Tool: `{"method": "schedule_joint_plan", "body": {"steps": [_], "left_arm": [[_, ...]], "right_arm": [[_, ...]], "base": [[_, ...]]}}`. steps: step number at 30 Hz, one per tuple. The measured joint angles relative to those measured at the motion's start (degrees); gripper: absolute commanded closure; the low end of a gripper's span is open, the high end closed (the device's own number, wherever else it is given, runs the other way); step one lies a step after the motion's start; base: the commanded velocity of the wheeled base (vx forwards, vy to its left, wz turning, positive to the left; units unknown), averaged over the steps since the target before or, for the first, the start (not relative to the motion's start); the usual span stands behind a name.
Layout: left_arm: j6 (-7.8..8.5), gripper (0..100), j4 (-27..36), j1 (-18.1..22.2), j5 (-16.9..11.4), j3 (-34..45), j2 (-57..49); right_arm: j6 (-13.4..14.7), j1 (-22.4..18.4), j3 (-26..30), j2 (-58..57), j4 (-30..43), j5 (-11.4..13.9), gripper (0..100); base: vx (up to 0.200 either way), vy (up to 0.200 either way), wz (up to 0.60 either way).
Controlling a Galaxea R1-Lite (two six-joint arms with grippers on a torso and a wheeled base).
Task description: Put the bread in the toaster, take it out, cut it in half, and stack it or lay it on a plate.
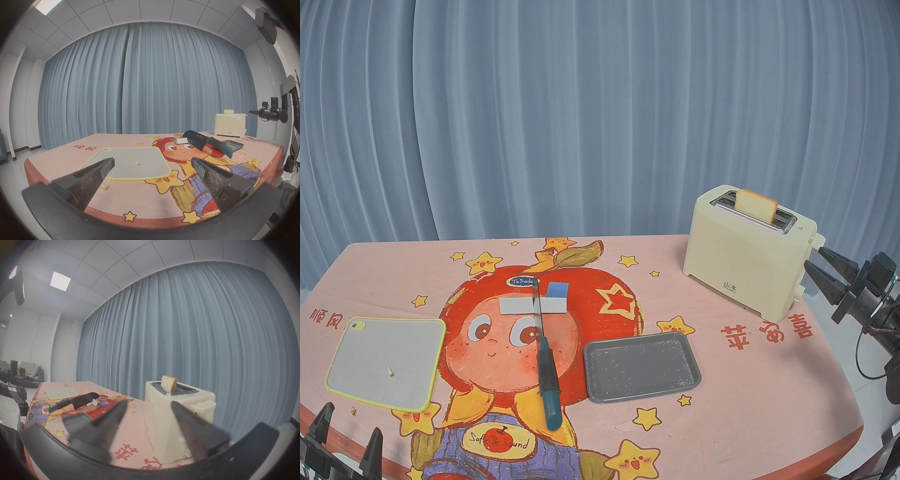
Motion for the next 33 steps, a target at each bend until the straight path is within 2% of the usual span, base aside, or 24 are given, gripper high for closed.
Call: {"method": "schedule_joint_plan", "body": {"steps": [6, 11, 13, 20, 24, 33], "left_arm": [[0.00, 0, 0.00, 0.06, 0.00, 0.00, 0.00], [0.00, 0, 0.00, 0.04, 0.00, 0.00, 0.00], [0.00, 0, 0.00, 0.00, 0.00, 0.00, 0.00], [0.00, 0, -0.02, 0.04, 0.02, 0.00, 0.00], [0.00, 0, 0.00, 0.04, 0.00, 0.00, 0.00], [0.00, 0, 0.00, 0.01, 0.02, 0.00, 0.00]], "right_arm": [[1.66, 2.56, -1.34, -1.01, 0.17, -0.79, 0], [1.96, 5.41, -2.40, -2.28, 5.86, -6.67, 0], [2.02, 6.18, -2.93, -3.11, 8.57, -8.13, 0], [2.02, 6.22, -6.67, -7.02, 16.70, -9.52, 0], [1.85, 5.02, -11.46, -9.20, 26.09, -9.55, 0], [0.32, 3.56, -25.88, -15.26, 53.32, -9.19, 0]], "base": [[0.000, 0.000, 0.00], [0.000, 0.000, 0.00], [0.000, 0.000, 0.00], [0.000, 0.000, 0.00], [0.000, 0.000, 0.00], [0.000, 0.000, 0.00]]}}
